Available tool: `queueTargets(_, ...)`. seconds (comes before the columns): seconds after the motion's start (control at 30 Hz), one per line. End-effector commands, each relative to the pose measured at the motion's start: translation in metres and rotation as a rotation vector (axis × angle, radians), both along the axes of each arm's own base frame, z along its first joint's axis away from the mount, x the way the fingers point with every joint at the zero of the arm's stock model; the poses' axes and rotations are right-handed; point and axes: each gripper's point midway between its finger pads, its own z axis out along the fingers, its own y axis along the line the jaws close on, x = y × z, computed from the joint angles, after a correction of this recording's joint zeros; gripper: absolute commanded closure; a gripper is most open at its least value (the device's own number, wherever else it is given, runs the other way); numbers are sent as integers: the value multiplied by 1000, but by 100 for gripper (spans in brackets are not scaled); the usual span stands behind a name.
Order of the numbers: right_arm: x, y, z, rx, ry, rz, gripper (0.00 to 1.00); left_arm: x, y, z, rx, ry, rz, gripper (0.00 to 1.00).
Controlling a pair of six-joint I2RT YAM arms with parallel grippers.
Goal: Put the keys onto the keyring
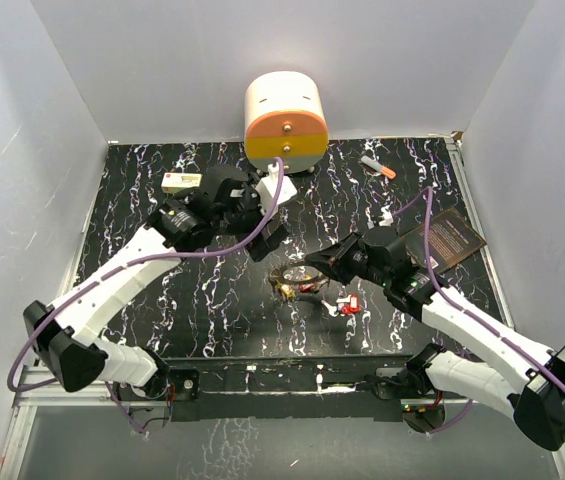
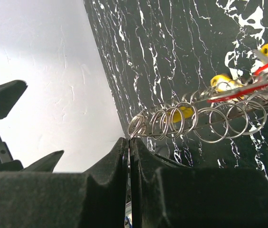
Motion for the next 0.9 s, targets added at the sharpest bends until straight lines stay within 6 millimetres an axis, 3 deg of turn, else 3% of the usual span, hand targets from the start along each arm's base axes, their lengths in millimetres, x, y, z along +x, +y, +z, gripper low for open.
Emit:
queueTargets(0.0, 13, 10, 65, 103, -126, -11, 92, -7, 8, 56, -70, -150, -44, 5)
queueTargets(0.1, 15, 14, 80, 128, -129, -18, 92, -14, 6, 57, -56, -116, -86, 6)
queueTargets(0.23, 26, 15, 111, 169, -159, -56, 92, -13, 2, 42, 25, 10, -85, 10)
queueTargets(0.4, 38, 18, 136, 150, -175, -84, 92, -13, -10, 62, -34, 15, -101, 13)
queueTargets(0.5, 44, 15, 133, 123, -171, -111, 92, -23, -13, 69, -73, 49, -119, 20)
queueTargets(0.6, 45, 18, 133, 139, -178, -105, 92, -42, -14, 61, -92, 114, -171, 28)
queueTargets(0.87, 50, 20, 136, 116, -196, -101, 92, -58, -13, 79, -179, 84, -205, 29)
